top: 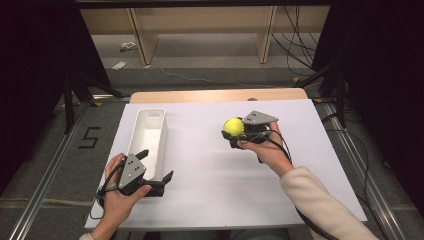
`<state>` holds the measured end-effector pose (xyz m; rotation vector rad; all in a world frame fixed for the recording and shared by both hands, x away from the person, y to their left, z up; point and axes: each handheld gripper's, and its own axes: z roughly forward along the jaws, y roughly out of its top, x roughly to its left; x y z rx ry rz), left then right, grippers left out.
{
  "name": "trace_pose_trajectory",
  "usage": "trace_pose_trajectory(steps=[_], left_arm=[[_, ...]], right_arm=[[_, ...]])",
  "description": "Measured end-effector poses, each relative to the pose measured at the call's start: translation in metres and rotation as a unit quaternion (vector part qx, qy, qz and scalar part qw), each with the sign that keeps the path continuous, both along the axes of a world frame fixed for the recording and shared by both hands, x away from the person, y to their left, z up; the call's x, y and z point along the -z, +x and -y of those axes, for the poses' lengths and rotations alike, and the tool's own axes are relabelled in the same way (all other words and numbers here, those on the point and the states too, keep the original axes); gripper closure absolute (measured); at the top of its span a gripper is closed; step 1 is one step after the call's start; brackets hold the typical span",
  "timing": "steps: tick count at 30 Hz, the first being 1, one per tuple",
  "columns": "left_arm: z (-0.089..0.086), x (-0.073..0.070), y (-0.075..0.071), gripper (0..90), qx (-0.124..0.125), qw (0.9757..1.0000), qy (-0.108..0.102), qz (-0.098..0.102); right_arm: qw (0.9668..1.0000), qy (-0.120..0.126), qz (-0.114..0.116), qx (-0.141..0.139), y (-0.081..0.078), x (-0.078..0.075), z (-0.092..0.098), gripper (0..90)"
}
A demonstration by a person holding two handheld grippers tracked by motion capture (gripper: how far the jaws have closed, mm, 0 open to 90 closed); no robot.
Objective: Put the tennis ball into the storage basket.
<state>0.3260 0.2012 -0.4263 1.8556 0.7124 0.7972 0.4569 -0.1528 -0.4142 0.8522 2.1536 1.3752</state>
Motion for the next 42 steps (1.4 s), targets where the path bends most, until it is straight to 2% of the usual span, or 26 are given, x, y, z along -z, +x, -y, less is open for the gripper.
trace_pose_trajectory(steps=[30, 31, 32, 38, 42], left_arm=[[0.000, 0.000, -0.001, 0.0, 0.000, 1.0000, -0.001, -0.001], [-0.002, -0.002, 0.001, 0.0, 0.001, 0.9998, 0.015, 0.012], [0.000, 0.000, 0.000, 0.0, 0.001, 1.0000, 0.001, 0.001], [0.000, 0.000, -0.001, 0.0, 0.001, 1.0000, 0.000, -0.001], [-0.001, -0.001, 0.000, 0.0, 0.006, 0.9999, 0.009, 0.006]], right_arm=[[0.9999, 0.004, -0.002, -0.015, 0.004, 0.000, -0.020, 26.3], [0.9999, 0.004, -0.003, -0.016, 0.004, 0.000, -0.022, 26.3], [0.9998, 0.004, -0.003, -0.018, 0.004, 0.000, -0.022, 26.2], [0.9998, 0.006, -0.001, -0.018, 0.004, -0.001, -0.025, 26.3], [0.9998, 0.008, -0.002, -0.017, 0.004, -0.001, -0.025, 26.2]])
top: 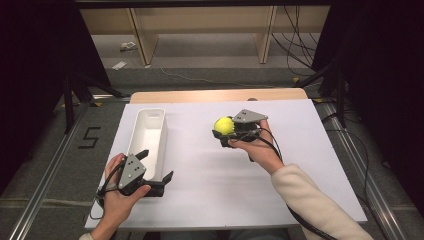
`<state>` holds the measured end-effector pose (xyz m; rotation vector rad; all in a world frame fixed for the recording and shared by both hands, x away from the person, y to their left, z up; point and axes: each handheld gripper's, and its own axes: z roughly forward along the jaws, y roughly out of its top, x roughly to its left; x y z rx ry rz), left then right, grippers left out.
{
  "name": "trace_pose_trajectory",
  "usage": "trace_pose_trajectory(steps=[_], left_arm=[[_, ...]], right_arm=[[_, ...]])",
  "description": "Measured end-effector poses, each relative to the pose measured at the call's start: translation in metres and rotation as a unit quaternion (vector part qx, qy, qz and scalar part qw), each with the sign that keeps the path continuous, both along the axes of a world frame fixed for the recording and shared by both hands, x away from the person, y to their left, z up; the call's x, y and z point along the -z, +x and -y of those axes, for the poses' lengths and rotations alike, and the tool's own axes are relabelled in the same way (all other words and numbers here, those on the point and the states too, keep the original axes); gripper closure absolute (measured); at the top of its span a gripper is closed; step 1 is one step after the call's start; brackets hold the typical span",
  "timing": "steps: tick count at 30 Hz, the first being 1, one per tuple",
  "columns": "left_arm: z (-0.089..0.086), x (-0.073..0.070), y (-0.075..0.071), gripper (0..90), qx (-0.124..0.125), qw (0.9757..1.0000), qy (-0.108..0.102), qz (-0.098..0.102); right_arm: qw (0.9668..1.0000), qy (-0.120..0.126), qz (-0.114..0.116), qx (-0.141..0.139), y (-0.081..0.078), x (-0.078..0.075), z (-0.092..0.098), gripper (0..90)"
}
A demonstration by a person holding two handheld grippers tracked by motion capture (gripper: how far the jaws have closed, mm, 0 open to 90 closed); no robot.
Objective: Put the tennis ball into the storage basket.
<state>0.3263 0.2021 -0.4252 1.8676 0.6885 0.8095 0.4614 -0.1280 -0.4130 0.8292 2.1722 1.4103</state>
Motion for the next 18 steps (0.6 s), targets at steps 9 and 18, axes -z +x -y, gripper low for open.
trace_pose_trajectory(steps=[9, 18], left_arm=[[0.0006, 0.0001, -0.0006, 0.0, -0.001, 1.0000, -0.004, -0.001], [0.0009, 0.0000, -0.0010, 0.0, 0.001, 1.0000, -0.002, -0.001]], right_arm=[[1.0000, 0.001, 0.000, -0.003, 0.0004, -0.0007, -0.0034, 26.3], [1.0000, 0.002, -0.001, -0.007, 0.0011, -0.0008, -0.0087, 26.3]])
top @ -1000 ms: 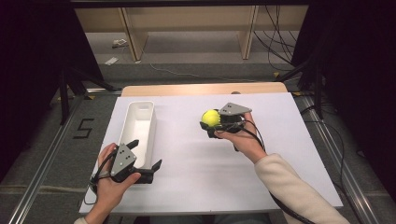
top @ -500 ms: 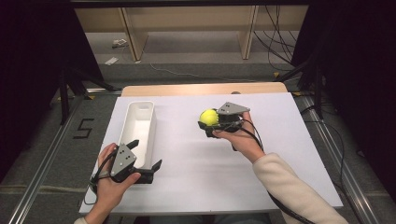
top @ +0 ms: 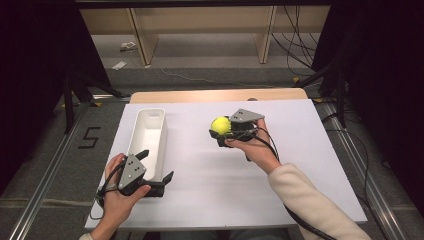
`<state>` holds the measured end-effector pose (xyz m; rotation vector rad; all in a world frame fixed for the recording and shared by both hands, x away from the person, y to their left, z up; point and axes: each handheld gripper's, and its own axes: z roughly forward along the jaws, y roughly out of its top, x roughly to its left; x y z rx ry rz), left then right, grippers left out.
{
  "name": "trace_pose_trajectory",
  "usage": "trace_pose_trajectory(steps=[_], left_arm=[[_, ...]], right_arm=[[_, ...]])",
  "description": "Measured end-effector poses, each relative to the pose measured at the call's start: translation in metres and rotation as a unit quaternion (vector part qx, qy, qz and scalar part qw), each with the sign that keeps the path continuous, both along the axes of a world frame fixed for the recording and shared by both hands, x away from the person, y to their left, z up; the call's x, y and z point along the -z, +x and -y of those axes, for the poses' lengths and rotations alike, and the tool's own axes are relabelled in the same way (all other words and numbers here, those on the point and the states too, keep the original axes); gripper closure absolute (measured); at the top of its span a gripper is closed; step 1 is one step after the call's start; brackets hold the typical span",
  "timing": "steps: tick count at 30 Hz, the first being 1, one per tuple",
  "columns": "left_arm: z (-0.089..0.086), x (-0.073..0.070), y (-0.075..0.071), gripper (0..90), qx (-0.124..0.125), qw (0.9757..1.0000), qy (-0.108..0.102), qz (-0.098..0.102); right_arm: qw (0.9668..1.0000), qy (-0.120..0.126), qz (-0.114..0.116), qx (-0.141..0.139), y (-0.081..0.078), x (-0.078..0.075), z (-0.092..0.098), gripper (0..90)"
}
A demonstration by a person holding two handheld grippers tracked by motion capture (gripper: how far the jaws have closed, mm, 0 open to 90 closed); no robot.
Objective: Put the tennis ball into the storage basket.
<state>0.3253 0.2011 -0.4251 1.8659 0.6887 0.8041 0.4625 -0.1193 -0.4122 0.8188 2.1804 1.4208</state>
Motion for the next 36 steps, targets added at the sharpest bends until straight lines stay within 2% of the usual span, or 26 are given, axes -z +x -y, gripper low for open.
trace_pose_trajectory(steps=[8, 9, 16, 17, 18, 19, 20, 21, 23, 24, 36], left_arm=[[0.000, 0.000, 0.000, 0.0, 0.000, 1.0000, 0.000, 0.001], [0.005, 0.003, -0.003, 0.0, -0.010, 0.9991, -0.038, -0.017], [0.005, 0.003, -0.004, 0.0, -0.010, 0.9991, -0.038, -0.017], [0.002, 0.001, -0.002, 0.0, -0.005, 0.9999, -0.012, -0.006], [0.006, 0.003, -0.005, 0.0, -0.012, 0.9987, -0.043, -0.024], [0.006, 0.003, -0.005, 0.0, -0.012, 0.9987, -0.043, -0.024], [0.002, 0.001, -0.002, 0.0, -0.004, 0.9999, -0.013, -0.007], [0.001, 0.000, -0.001, 0.0, -0.001, 1.0000, -0.002, 0.000], [0.001, 0.000, -0.001, 0.0, 0.000, 1.0000, -0.001, 0.001], [0.006, 0.003, -0.005, 0.0, -0.012, 0.9988, -0.041, -0.023], [0.006, 0.003, -0.005, 0.0, -0.011, 0.9988, -0.042, -0.024]], right_arm=[[1.0000, 0.001, -0.001, -0.003, 0.000, -0.001, -0.004, 26.3], [1.0000, 0.002, -0.001, -0.003, 0.000, -0.001, -0.005, 26.3], [1.0000, 0.003, 0.001, -0.006, 0.001, -0.002, -0.009, 26.3], [1.0000, 0.003, 0.001, -0.006, 0.001, -0.002, -0.009, 26.2], [1.0000, 0.004, 0.001, -0.005, 0.001, -0.002, -0.010, 26.3], [1.0000, 0.003, 0.002, -0.005, 0.001, -0.002, -0.010, 26.3], [1.0000, 0.003, 0.001, -0.007, 0.001, -0.002, -0.011, 26.2], [1.0000, 0.003, 0.001, -0.007, 0.001, -0.001, -0.011, 26.2], [1.0000, 0.003, 0.000, -0.007, 0.001, -0.001, -0.012, 26.2], [1.0000, 0.002, 0.000, -0.008, 0.001, -0.001, -0.013, 26.3], [0.9999, 0.004, 0.001, -0.010, 0.001, -0.003, -0.017, 26.3]])
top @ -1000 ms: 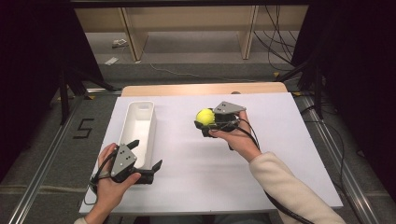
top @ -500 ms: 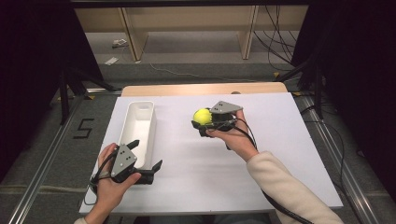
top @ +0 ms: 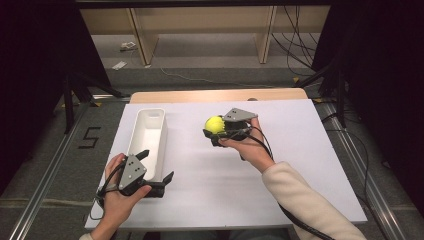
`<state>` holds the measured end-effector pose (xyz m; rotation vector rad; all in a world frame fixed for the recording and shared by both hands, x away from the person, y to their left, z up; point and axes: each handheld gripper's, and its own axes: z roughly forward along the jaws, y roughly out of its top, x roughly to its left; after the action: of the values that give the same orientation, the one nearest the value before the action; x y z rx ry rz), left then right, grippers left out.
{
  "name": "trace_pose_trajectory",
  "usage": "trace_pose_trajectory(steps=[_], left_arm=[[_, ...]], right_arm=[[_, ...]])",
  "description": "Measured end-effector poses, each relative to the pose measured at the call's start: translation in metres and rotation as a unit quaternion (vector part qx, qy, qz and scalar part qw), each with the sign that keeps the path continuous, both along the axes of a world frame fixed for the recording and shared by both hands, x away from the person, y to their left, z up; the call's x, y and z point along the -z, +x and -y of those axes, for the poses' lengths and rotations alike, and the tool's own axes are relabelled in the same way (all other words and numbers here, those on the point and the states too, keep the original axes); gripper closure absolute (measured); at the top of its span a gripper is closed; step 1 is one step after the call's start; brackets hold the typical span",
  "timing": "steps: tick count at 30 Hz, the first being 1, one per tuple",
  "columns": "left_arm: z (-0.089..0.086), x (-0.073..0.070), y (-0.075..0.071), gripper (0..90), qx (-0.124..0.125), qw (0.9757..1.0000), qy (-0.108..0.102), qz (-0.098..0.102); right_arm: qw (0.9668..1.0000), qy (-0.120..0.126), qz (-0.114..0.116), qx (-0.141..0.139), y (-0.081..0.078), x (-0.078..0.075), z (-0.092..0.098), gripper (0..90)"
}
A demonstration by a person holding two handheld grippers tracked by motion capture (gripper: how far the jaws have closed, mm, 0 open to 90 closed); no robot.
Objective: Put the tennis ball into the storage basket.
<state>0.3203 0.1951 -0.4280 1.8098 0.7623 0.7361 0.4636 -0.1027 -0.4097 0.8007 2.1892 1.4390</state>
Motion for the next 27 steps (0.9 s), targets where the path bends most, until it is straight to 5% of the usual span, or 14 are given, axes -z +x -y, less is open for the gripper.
trace_pose_trajectory(steps=[12, 14, 15, 17, 18, 27], left_arm=[[0.000, 0.000, 0.000, 0.0, 0.000, 1.0000, -0.001, 0.001], [-0.005, -0.004, 0.003, 0.0, 0.011, 0.9988, 0.039, 0.026], [-0.005, -0.004, 0.004, 0.0, 0.013, 0.9986, 0.042, 0.029], [-0.005, -0.004, 0.004, 0.0, 0.013, 0.9986, 0.042, 0.028], [0.000, 0.000, 0.000, 0.0, 0.000, 1.0000, 0.000, 0.001], [0.000, 0.000, 0.000, 0.0, 0.001, 1.0000, 0.000, 0.000]], right_arm=[[1.0000, -0.002, 0.001, -0.005, 0.000, 0.001, -0.006, 26.3], [1.0000, -0.001, 0.000, -0.006, 0.000, 0.001, -0.008, 26.3], [1.0000, -0.002, 0.001, -0.006, 0.000, 0.001, -0.009, 26.2], [1.0000, 0.000, 0.000, -0.008, 0.000, 0.000, -0.010, 26.2], [1.0000, 0.000, 0.000, -0.008, 0.000, 0.000, -0.011, 26.3], [1.0000, -0.001, 0.001, -0.009, 0.000, 0.001, -0.014, 26.3]])
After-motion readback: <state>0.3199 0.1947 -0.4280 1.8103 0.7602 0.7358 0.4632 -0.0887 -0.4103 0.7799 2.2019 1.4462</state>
